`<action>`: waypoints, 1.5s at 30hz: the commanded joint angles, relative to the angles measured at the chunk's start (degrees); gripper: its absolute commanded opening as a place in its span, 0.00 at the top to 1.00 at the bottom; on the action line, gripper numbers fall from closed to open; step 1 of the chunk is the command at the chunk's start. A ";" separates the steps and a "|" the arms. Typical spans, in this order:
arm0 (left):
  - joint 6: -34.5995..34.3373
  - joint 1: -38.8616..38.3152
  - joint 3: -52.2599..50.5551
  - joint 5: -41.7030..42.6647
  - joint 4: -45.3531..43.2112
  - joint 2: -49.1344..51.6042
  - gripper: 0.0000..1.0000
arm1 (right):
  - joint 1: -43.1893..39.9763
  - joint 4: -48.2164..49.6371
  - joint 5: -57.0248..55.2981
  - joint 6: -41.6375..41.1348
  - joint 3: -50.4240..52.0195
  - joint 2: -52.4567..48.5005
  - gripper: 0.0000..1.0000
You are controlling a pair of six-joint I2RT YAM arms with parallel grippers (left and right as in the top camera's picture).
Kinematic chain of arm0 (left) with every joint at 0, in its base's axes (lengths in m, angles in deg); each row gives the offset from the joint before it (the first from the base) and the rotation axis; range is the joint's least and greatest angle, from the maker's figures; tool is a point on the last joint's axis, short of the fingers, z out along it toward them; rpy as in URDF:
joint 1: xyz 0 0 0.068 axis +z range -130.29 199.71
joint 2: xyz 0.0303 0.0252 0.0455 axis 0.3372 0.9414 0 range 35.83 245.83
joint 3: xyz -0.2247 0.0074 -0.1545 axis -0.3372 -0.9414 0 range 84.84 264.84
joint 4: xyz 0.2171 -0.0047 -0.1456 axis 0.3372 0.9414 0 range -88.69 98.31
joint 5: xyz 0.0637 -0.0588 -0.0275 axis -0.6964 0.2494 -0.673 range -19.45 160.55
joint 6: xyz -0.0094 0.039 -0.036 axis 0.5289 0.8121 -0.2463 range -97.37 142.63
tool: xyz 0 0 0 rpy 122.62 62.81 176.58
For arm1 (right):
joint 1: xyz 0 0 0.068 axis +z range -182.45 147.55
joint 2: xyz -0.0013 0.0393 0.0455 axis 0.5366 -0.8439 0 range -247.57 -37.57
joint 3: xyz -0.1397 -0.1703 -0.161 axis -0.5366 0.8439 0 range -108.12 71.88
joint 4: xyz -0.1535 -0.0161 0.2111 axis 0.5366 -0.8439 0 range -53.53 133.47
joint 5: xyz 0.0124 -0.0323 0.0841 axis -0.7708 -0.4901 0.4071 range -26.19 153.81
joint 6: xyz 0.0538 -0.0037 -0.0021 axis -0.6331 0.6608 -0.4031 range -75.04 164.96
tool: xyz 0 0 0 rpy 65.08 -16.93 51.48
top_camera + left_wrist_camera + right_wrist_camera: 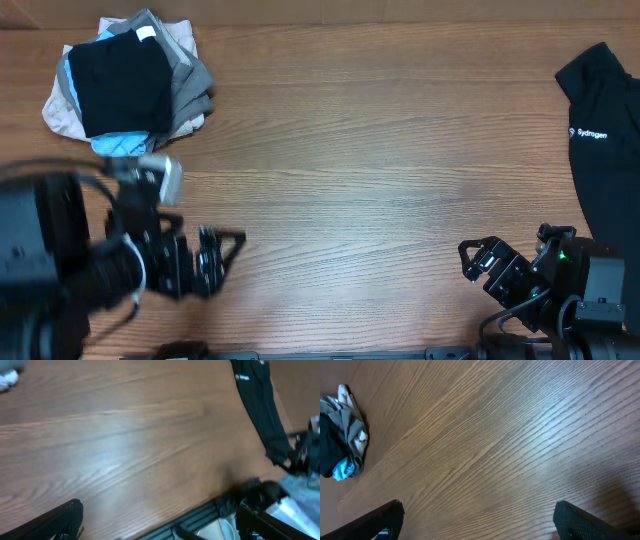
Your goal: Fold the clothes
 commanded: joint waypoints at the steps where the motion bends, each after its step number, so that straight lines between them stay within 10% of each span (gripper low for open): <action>1: -1.03 -1.14 -4.42 1.05 -0.07 -6.29 0.00 | -0.02 0.22 0.22 -0.07 -0.39 0.31 0.00; 32: -2.16 -1.11 -12.74 -6.78 -1.38 -18.56 0.00 | -0.02 0.24 0.22 -0.07 -0.39 0.31 0.00; 45: -6.43 -5.40 -48.54 -6.99 -41.09 -45.99 0.00 | -0.02 0.22 0.22 -0.07 -0.39 0.31 0.00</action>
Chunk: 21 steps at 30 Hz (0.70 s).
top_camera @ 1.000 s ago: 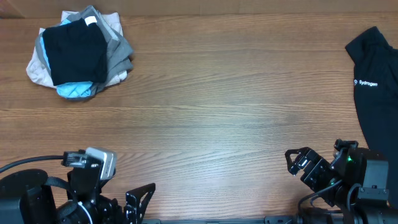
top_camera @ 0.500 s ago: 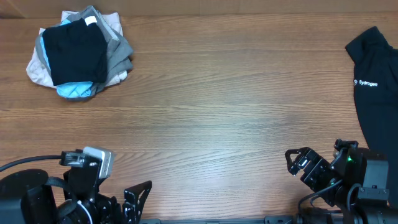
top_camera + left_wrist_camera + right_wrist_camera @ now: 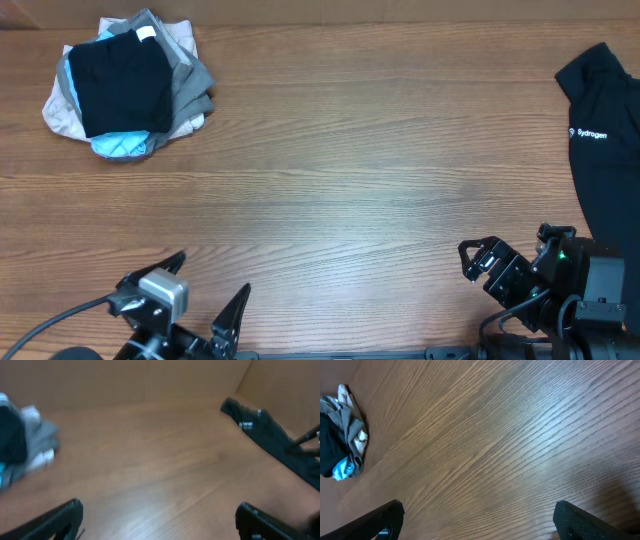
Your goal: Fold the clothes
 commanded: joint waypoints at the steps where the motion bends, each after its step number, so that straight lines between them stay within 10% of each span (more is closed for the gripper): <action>1: -1.22 -0.31 -11.37 -1.09 -9.27 -6.23 0.00 | -0.02 0.22 0.24 -0.07 -0.39 0.31 0.00; 21: -1.25 1.77 -52.48 -8.33 -50.75 -17.75 0.00 | -0.02 0.22 0.24 -0.07 -0.39 0.31 0.00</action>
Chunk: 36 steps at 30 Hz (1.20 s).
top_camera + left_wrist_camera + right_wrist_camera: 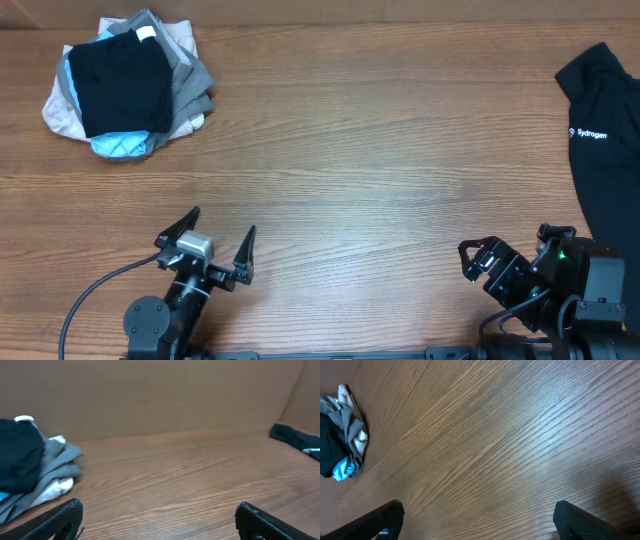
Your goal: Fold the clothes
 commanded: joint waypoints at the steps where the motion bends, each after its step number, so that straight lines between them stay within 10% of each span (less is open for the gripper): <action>1: -0.20 0.79 -2.51 -1.73 -1.97 -1.03 0.00 | -0.02 0.28 0.22 -0.09 -0.39 0.31 0.00; 24: -0.17 5.18 -8.26 -12.57 -20.33 -1.05 0.00 | -0.02 0.28 0.22 -0.09 -0.39 0.31 0.00; 36: -0.17 5.18 -9.20 -13.03 -14.27 -1.05 0.00 | -0.02 0.28 0.22 -0.09 -0.39 0.31 0.00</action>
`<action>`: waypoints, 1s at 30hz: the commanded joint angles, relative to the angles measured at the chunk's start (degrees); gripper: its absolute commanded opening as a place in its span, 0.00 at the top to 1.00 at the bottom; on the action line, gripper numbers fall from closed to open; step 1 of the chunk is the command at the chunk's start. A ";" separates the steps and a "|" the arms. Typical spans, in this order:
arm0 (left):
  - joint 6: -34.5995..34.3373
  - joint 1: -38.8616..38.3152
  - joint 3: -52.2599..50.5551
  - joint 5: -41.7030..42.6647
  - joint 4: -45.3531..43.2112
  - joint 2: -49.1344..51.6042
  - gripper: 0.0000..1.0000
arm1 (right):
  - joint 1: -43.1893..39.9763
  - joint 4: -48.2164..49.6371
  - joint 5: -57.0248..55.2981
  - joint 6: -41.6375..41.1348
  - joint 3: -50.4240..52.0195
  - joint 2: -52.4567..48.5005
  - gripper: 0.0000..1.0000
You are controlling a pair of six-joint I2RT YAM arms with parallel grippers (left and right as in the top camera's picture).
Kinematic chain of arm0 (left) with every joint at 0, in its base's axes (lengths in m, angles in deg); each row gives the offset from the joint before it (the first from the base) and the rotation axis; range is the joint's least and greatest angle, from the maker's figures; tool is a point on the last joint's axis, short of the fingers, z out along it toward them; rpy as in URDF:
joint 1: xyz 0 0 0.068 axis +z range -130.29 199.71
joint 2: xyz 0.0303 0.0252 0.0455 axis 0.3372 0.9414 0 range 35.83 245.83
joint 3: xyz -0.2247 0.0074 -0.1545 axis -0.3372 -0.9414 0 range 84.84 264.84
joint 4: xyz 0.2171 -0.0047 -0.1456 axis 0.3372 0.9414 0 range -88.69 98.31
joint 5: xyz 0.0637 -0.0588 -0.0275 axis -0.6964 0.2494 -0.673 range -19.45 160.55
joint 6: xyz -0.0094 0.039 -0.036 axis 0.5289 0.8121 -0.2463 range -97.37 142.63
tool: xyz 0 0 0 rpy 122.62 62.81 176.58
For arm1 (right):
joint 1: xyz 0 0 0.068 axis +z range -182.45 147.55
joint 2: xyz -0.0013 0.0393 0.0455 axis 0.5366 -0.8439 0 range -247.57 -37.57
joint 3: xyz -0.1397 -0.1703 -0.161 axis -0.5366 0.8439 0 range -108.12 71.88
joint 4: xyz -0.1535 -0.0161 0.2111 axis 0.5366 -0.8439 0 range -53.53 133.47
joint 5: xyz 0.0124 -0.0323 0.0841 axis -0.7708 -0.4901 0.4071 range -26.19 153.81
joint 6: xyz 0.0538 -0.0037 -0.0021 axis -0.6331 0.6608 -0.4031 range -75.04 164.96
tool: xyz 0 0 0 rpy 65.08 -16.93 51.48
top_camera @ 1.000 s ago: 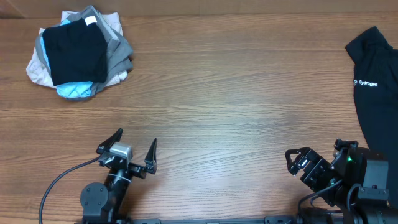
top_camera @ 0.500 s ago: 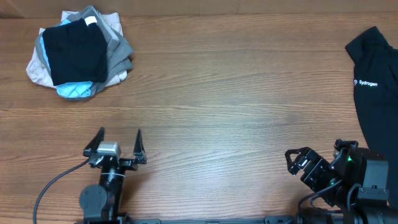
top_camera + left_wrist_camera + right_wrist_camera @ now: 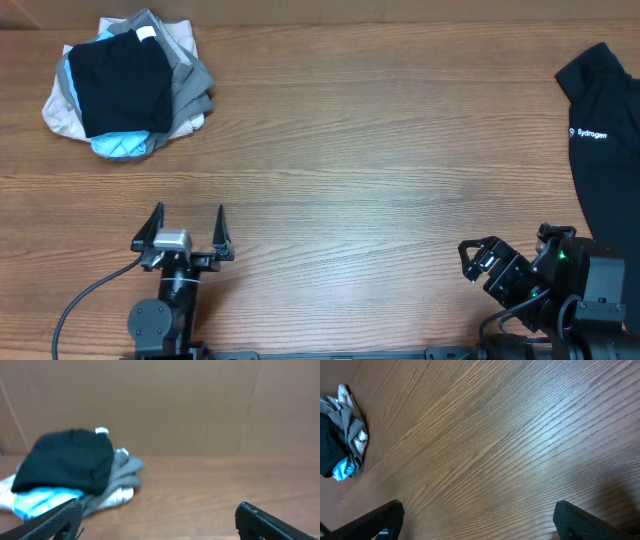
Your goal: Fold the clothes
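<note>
A stack of folded clothes (image 3: 125, 80), black on top with grey, blue and white beneath, sits at the table's far left corner; it also shows in the left wrist view (image 3: 75, 472) and the right wrist view (image 3: 340, 447). An unfolded black shirt (image 3: 605, 140) with white lettering lies at the right edge. My left gripper (image 3: 185, 215) stands open at the front left, pointing toward the stack, nothing between its fingers. My right gripper (image 3: 510, 250) rests open at the front right, beside the black shirt, holding nothing.
A brown cardboard wall (image 3: 190, 405) rises behind the wooden table (image 3: 380, 150). A cable (image 3: 85, 295) trails from the left arm's base at the front edge.
My left gripper has turned and shifted a little to the left, now facing the folded stack. The right arm has not moved.
My left arm was stretched out low at the front left, its gripper pointing right. Then it was drawn back to the front edge, open. It then stood by its base, angled right, and now faces the stack. The right gripper stayed put, open.
</note>
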 commanded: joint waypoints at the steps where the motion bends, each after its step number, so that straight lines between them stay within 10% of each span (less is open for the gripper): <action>1: -0.17 0.37 -0.42 -1.09 1.22 -0.70 0.00 | -0.02 0.24 0.24 -0.09 -0.39 0.31 0.00; 30: -0.17 0.37 -0.39 -1.09 6.05 -0.66 0.00 | -0.02 0.24 0.24 -0.09 -0.39 0.31 0.00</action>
